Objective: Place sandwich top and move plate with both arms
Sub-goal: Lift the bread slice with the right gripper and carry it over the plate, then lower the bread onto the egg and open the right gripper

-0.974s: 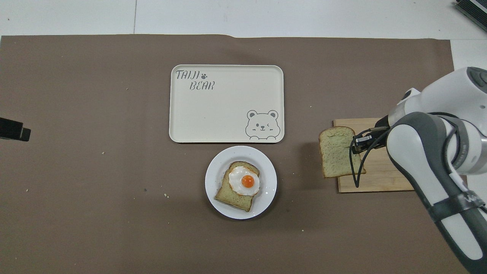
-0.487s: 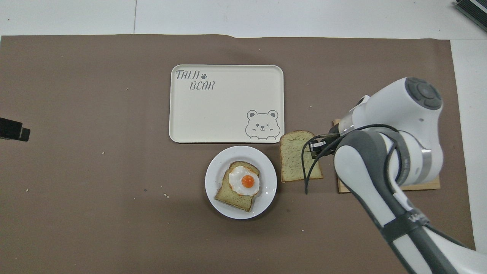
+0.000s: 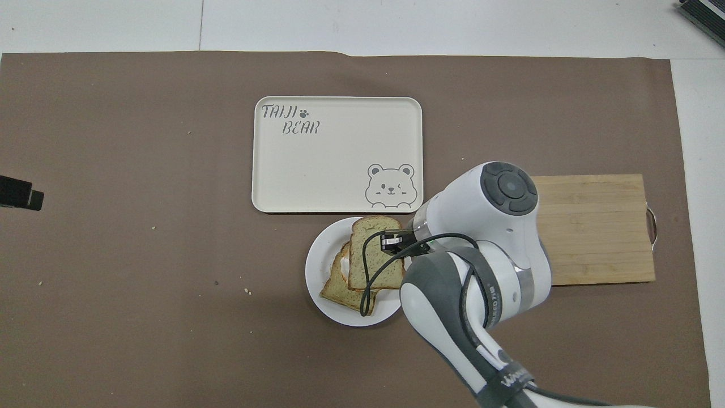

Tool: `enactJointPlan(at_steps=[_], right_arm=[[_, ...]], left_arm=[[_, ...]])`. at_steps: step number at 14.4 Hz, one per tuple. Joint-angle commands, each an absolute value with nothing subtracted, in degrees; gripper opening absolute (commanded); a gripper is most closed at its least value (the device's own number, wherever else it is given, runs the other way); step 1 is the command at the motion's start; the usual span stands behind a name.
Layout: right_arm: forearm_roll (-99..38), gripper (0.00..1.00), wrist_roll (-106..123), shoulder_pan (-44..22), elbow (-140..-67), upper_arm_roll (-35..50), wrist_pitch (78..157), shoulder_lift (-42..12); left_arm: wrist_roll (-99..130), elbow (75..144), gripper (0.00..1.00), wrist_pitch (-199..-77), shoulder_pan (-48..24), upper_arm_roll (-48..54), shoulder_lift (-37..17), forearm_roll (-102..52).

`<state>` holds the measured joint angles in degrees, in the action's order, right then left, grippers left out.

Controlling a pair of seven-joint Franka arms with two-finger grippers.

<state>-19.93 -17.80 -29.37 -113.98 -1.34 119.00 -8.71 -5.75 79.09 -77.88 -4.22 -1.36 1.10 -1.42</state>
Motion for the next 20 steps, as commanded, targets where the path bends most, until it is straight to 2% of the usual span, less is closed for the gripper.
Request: enactJointPlan(at_steps=[1,4,16,17,18,19,20], right_arm=[[-21.71,0.0,-20.56,-32.51,-114.79,-1.67,121.89,-10.28],[-21.62,0.0,-19.96,-33.4,-116.98,-1.67,124.98,-10.55],[-21.62,0.0,-13.89,-33.4,-117.69,-1.67,126.39,-11.34],[-21.62,0.14,-14.58,-33.4,-117.42,-1.67,126.39,-11.42],[-21.45,0.76,-14.59,-33.31,-117.16,-1.67,126.21,-11.6],[-20.4,1.0,-14.33,-33.31,-116.9,-1.76,126.12,-11.69],[-19.43,1.0,-14.24,-33.14,-116.55,-1.93,125.86,-11.43]], left_arm=[[-5.89,79.89,1.0,-77.87,-4.31,-1.58,2.11,-1.41],[-5.89,79.89,1.0,-77.87,-4.31,-1.58,2.11,-1.41],[-5.54,80.42,1.0,-77.96,-4.92,-1.23,2.55,-1.49],[-5.62,80.42,1.0,-78.22,-5.01,-1.32,2.55,-1.49],[-5.54,80.33,1.0,-78.66,-4.92,-1.32,2.46,-1.49],[-5.62,80.33,1.0,-78.31,-4.92,-1.41,2.46,-1.49],[-5.71,80.33,1.0,-77.96,-4.92,-1.41,2.55,-1.49]])
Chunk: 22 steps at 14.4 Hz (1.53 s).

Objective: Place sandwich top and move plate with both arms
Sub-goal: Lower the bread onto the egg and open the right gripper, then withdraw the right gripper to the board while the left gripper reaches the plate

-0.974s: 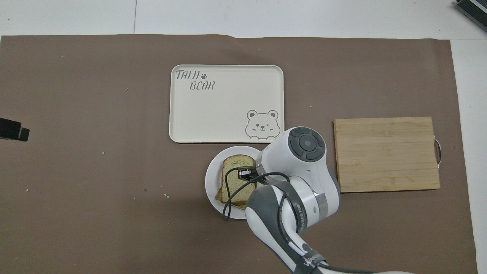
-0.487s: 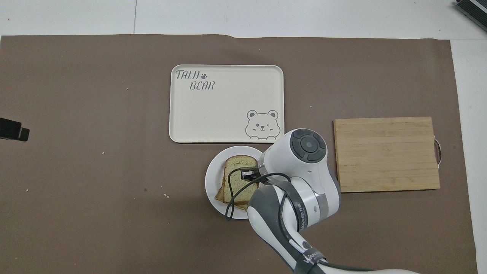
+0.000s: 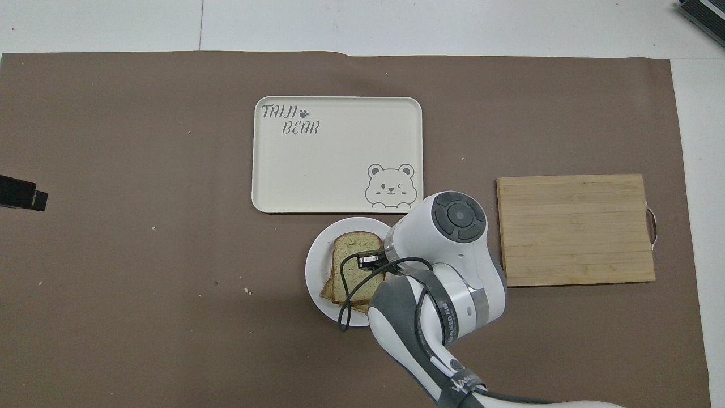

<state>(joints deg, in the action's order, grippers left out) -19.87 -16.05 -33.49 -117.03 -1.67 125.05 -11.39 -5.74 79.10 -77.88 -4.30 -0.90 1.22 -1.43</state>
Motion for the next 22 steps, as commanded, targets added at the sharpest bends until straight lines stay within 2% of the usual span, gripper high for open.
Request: enactJointPlan(at_steps=[1,4,10,15,18,22], right_arm=[[-17.77,1.0,-14.24,-32.53,-115.85,-2.19,125.51,-11.16],[-11.1,1.0,-14.24,-29.37,-113.82,-2.46,125.07,-10.37],[-3.16,1.0,-14.06,-20.76,-111.54,-2.46,122.53,-6.77],[-2.02,1.0,-13.97,-16.26,-103.63,-2.46,107.34,-4.23],[-2.02,1.0,-13.89,-13.81,-103.71,-2.46,102.67,-0.62],[-2.02,1.0,-10.74,-9.33,-103.89,-2.46,99.5,0.44]], left_arm=[[-5.54,80.33,1.0,-77.87,-4.92,-1.41,2.55,-1.49],[-5.62,80.94,1.0,-77.7,-5.1,-1.32,2.9,-1.49],[-6.15,87.88,1.0,-81.19,-4.48,-1.41,5.8,-9.65],[-6.06,107.1,1.0,-94.72,-4.66,-1.41,10.45,-21.85],[-6.94,117.65,1.0,-104.82,-7.02,-1.06,11.6,-28.54],[-17.9,128.47,1.0,-113.89,-8.0,-1.14,11.78,-41.54]])
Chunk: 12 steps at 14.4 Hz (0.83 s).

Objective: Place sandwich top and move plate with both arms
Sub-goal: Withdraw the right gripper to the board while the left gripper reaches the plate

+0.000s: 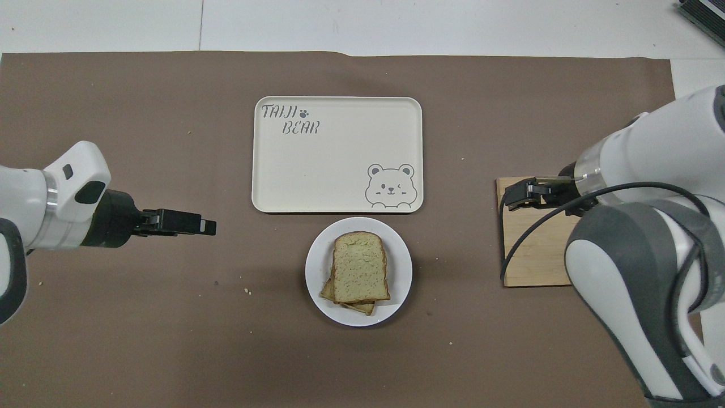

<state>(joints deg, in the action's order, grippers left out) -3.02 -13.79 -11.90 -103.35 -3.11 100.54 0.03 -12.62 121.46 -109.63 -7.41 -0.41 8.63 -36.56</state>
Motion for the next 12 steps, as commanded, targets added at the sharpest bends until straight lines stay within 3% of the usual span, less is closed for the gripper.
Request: enactJointPlan(at_steps=[1,6,12], right_arm=[[-2.02,1.0,-9.59,-7.92,-103.71,-2.55,99.32,0.79],[-2.02,1.0,-9.23,-3.78,-103.18,-2.72,98.96,5.44],[-2.02,1.0,-9.14,-1.85,-96.6,-3.16,93.44,5.71]], left_arm=[[-20.8,130.5,1.0,-114.78,-8.0,-1.14,11.43,-45.05],[-40.31,142.8,1.0,-117.69,-7.21,-1.32,10.02,-66.14],[-50.35,149.32,1.0,-117.16,-7.91,-1.23,8.44,-78.82]])
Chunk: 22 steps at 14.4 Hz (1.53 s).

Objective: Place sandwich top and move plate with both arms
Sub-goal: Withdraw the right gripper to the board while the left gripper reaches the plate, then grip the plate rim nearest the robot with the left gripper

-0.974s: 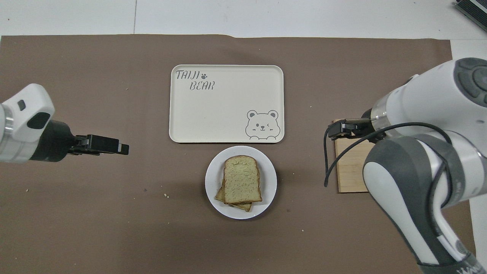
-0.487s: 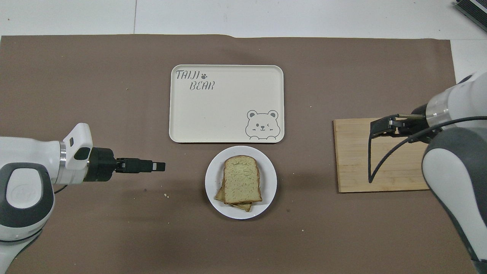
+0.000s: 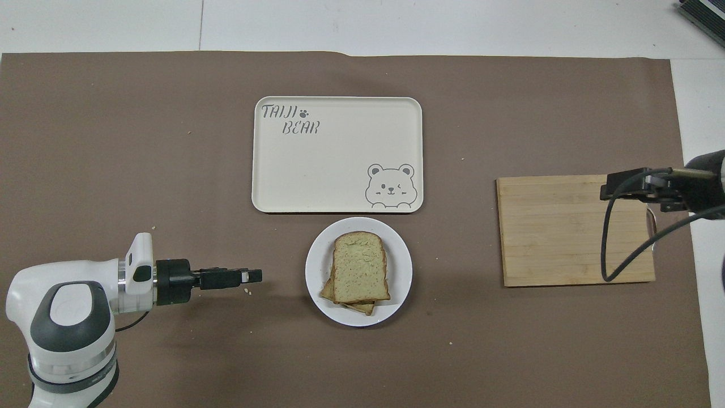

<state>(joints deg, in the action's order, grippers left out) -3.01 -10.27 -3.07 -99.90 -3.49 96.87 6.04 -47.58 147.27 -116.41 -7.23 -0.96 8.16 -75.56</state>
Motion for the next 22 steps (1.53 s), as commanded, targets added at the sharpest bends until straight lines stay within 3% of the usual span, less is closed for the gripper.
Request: enactJointPlan(at_steps=[1,5,9,12,14,15,22], right_arm=[[-1.93,1.0,-9.05,-1.85,-95.2,-3.16,92.21,5.71],[-0.19,1.0,-5.55,-1.84,-93.24,-2.99,88.86,6.23],[-0.26,1.0,-0.89,-1.05,-95.27,-3.16,89.12,7.65],[0.61,1.0,-0.35,-0.7,-93.35,-3.25,89.3,6.33],[0.7,1.0,0.61,-0.53,-91.76,-3.34,88.59,5.36],[0.7,1.0,0.7,-0.53,-91.67,-3.34,88.42,4.75],[0.62,1.0,0.62,-1.14,-94.48,-3.16,88.59,6.76]], left_arm=[[-52.01,150.54,1.0,-116.38,-7.91,-1.23,7.57,-82.14],[-64.06,153.54,1.0,-113.12,-8.09,-1.14,0.01,-92.18],[-64.86,154.86,0.96,-112.07,-9.67,-1.05,0.09,-98.6],[-68.28,154.95,0.84,-111.8,-11.86,-1.14,-1.05,-101.85],[-69.34,154.86,0.61,-112.41,-13.88,-1.14,-1.76,-102.13],[-69.35,154.86,0.59,-113.2,-14.76,-1.14,-1.84,-102.91],[-69.35,153.55,0.57,-119.26,-21.44,-1.06,-2.81,-109.42]])
